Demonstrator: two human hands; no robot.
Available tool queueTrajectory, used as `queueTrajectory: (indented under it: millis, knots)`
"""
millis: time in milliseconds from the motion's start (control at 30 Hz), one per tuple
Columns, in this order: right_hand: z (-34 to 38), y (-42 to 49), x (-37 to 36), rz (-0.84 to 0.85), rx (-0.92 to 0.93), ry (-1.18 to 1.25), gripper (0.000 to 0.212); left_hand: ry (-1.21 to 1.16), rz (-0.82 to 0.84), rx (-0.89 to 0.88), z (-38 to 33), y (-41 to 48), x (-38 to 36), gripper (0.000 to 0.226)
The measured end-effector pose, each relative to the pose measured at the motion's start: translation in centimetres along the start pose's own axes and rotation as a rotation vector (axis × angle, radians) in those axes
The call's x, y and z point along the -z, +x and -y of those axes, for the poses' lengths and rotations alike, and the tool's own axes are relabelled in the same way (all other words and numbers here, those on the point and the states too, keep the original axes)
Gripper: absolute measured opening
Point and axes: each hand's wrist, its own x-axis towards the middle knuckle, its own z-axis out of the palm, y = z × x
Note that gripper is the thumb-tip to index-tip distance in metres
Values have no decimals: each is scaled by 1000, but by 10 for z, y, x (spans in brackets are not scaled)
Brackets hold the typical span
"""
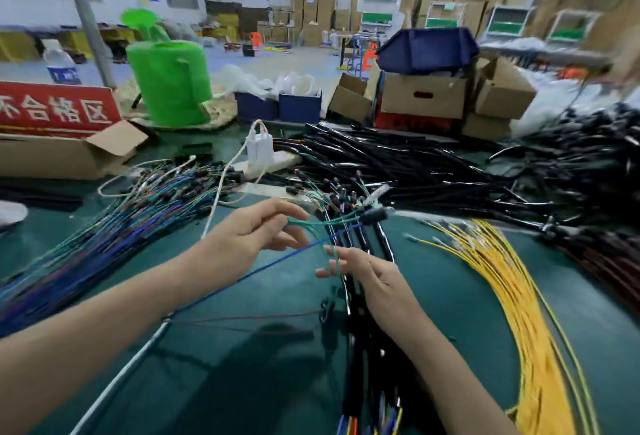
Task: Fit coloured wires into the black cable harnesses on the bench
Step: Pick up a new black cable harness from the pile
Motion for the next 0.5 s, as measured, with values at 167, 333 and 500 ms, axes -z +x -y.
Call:
queueTrajectory:
  millis: [167,333,500]
  knots:
    - [-1,-7,-9,206,-23,-296,17,-4,-28,261,6,2,27,22]
    - [2,-7,-10,90,16,-144,13,95,63,520,14,-16,57,22]
    - [8,-2,1,-206,-98,409,9,157,208,540,31,-40,52,19]
